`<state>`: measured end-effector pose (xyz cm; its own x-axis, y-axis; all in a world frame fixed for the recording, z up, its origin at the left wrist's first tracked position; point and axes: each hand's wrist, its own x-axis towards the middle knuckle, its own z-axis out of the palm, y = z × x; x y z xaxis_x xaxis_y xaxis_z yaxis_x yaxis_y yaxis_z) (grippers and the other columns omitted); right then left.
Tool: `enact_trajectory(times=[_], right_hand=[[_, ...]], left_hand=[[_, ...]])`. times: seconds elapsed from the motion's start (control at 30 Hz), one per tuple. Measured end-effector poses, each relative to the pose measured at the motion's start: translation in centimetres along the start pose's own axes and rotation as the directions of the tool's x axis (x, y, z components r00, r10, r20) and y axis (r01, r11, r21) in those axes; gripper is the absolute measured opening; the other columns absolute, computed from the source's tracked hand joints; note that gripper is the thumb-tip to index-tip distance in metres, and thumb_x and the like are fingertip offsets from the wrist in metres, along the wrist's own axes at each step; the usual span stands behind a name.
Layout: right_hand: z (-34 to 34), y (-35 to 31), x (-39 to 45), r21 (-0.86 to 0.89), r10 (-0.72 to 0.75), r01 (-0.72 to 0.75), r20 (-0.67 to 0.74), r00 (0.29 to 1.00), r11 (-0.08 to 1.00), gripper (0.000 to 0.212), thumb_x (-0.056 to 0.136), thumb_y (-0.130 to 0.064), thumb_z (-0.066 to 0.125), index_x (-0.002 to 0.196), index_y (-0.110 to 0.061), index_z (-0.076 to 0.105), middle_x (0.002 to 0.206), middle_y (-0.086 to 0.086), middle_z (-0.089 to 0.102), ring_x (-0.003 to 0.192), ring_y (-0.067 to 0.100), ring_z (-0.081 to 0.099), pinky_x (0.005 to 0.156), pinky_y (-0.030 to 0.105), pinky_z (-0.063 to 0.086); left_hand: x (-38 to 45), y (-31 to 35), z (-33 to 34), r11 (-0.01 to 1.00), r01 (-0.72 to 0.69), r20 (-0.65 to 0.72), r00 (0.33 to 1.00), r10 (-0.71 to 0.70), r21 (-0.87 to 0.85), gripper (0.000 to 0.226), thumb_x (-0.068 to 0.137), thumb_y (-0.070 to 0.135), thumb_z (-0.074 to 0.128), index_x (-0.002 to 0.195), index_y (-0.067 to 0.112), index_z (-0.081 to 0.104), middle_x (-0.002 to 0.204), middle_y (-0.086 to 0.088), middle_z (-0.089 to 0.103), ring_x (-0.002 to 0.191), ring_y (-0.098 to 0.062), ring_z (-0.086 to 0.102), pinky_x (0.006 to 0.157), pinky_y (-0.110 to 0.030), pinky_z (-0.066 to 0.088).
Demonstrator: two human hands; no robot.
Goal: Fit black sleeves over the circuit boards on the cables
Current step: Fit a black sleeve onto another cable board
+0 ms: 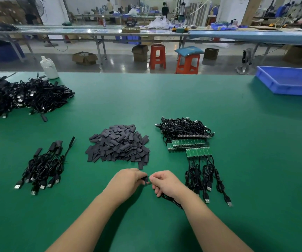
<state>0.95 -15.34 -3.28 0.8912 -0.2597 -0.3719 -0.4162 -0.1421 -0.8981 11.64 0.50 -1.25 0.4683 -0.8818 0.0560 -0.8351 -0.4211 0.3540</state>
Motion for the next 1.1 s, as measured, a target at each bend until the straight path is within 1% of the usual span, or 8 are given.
enact_trajectory(times=[0.13, 0.3, 0.43, 0.57, 0.63, 0.73, 0.83, 1.1], right_hand=[[-0.1, 0.2, 0.1, 0.017, -0.009, 0.009, 0.003, 1.0, 1.0, 0.022, 0.103, -0.019, 0.052, 0.087, -0.019, 0.069, 0.068, -0.001, 0.063, 0.053, 0.01, 0.059, 0.057, 0.023, 0.053], [-0.1, 0.2, 0.2, 0.033, -0.008, 0.008, 0.007, 1.0, 0.999, 0.021, 0.103, -0.018, 0.053, 0.089, -0.016, 0.069, 0.069, 0.0, 0.064, 0.055, 0.012, 0.059, 0.059, 0.025, 0.055], [0.0, 0.0, 0.1, 0.094, 0.003, -0.003, 0.007, 1.0, 0.996, 0.018, 0.101, -0.018, 0.055, 0.091, -0.014, 0.07, 0.071, 0.0, 0.065, 0.056, 0.01, 0.059, 0.059, 0.023, 0.055], [-0.1, -0.2, 0.1, 0.186, 0.034, -0.033, 0.0, 0.999, 0.982, 0.019, 0.098, -0.021, 0.059, 0.092, -0.012, 0.074, 0.071, -0.001, 0.066, 0.06, 0.01, 0.061, 0.065, 0.024, 0.056], [-0.3, -0.1, 0.1, 0.233, 0.027, -0.026, 0.002, 1.0, 0.972, 0.014, 0.097, -0.014, 0.061, 0.095, -0.014, 0.074, 0.074, 0.0, 0.067, 0.065, 0.01, 0.063, 0.07, 0.025, 0.058], [-0.4, 0.1, 0.0, 0.269, 0.012, -0.011, 0.001, 1.0, 0.963, 0.015, 0.094, -0.004, 0.063, 0.103, -0.013, 0.072, 0.082, 0.007, 0.068, 0.071, 0.009, 0.066, 0.075, 0.024, 0.059], [-0.2, 0.2, -0.1, 0.244, -0.007, 0.005, 0.009, 1.0, 0.97, 0.017, 0.093, -0.002, 0.065, 0.106, -0.011, 0.07, 0.086, 0.008, 0.069, 0.074, 0.01, 0.067, 0.074, 0.022, 0.057], [-0.2, 0.4, -0.1, 0.219, -0.02, 0.022, -0.014, 1.0, 0.975, 0.013, 0.089, 0.001, 0.069, 0.1, -0.003, 0.062, 0.079, 0.009, 0.069, 0.071, 0.016, 0.069, 0.071, 0.026, 0.058]], left_hand=[[0.4, 0.3, 0.1, 1.0, -0.003, 0.024, 1.0, 0.003, 0.012, 0.016, 0.095, 0.023, 0.056, 0.104, 0.021, 0.069, 0.099, 0.003, 0.067, 0.094, -0.018, 0.061, 0.085, -0.032, 0.047], [0.5, 0.6, 0.0, 0.999, 0.008, 0.047, 0.999, -0.01, 0.046, 0.019, 0.097, 0.027, 0.054, 0.108, 0.022, 0.068, 0.102, 0.002, 0.066, 0.095, -0.019, 0.061, 0.085, -0.033, 0.046], [0.1, 0.9, 0.1, 0.991, 0.042, -0.011, 0.999, -0.04, 0.123, 0.019, 0.099, 0.031, 0.05, 0.11, 0.027, 0.064, 0.1, 0.006, 0.063, 0.09, -0.02, 0.063, 0.076, -0.036, 0.049], [-0.3, 0.9, 0.7, 0.978, 0.051, -0.086, 0.996, -0.034, 0.204, 0.014, 0.097, 0.024, 0.052, 0.107, 0.023, 0.061, 0.095, 0.004, 0.059, 0.081, -0.022, 0.061, 0.063, -0.039, 0.049], [-0.3, 1.0, 1.0, 0.984, 0.036, -0.094, 0.995, -0.02, 0.174, 0.016, 0.097, 0.025, 0.052, 0.11, 0.022, 0.061, 0.096, 0.003, 0.06, 0.082, -0.023, 0.061, 0.064, -0.037, 0.048], [-0.3, 0.9, 1.1, 0.997, 0.037, -0.083, 0.996, -0.031, 0.074, 0.024, 0.099, 0.035, 0.051, 0.118, 0.024, 0.061, 0.104, 0.003, 0.063, 0.091, -0.023, 0.062, 0.075, -0.034, 0.048], [-0.5, 0.5, 1.0, 0.997, 0.074, -0.045, 0.996, -0.075, -0.03, 0.027, 0.098, 0.037, 0.054, 0.12, 0.025, 0.065, 0.103, 0.001, 0.064, 0.095, -0.02, 0.061, 0.083, -0.033, 0.048], [-0.8, 0.2, 0.9, 0.99, 0.087, -0.06, 0.994, -0.094, -0.112, 0.02, 0.093, 0.036, 0.061, 0.11, 0.029, 0.072, 0.096, 0.006, 0.069, 0.089, -0.015, 0.061, 0.078, -0.028, 0.046]])
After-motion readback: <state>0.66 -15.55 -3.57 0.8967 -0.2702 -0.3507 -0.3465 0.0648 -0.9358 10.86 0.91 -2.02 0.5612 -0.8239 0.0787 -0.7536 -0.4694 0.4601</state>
